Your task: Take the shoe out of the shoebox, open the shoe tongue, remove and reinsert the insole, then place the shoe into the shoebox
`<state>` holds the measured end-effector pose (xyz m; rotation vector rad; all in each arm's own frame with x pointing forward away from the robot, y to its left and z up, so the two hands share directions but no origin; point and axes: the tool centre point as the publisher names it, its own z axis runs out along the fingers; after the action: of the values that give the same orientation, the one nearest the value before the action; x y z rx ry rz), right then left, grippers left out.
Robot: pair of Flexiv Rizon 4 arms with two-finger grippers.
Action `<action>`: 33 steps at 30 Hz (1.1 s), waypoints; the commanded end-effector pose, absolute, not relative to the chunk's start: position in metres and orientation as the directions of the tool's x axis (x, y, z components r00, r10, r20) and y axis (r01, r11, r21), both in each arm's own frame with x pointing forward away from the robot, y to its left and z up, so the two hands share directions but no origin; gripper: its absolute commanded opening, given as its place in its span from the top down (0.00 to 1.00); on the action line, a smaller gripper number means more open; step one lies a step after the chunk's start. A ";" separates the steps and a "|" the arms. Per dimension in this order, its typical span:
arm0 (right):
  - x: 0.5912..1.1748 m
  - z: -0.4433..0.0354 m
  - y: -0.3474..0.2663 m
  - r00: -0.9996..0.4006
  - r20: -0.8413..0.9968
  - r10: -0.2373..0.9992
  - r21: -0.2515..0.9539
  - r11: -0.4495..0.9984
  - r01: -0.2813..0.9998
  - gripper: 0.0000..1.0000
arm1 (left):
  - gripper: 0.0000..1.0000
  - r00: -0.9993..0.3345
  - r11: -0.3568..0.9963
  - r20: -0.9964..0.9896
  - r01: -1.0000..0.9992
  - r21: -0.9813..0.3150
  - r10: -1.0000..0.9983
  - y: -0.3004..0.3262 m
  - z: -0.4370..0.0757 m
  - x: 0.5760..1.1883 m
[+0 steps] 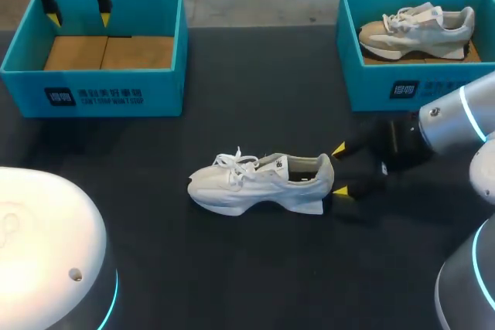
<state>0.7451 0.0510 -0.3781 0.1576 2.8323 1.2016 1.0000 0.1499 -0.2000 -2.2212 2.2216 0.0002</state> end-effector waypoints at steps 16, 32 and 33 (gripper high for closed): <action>0.747 -0.409 0.083 -0.988 0.010 0.154 0.753 0.649 0.109 0.00 | 0.00 0.000 0.000 0.000 -1.000 0.000 -1.000 0.150 -0.200 1.000; 0.746 -0.420 0.101 -0.992 0.021 0.125 0.767 0.634 0.096 0.00 | 0.00 0.000 0.000 0.000 -1.000 0.000 -1.000 0.150 -0.200 1.000; 0.747 -0.420 0.101 -0.992 0.020 0.124 0.768 0.634 0.095 0.00 | 0.00 0.000 0.000 0.000 -1.000 0.000 -1.000 0.150 -0.200 1.000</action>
<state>0.7432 0.0969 -0.4169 0.1888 2.8054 1.3184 1.0000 0.1499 -0.2000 -2.2212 2.2216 0.0002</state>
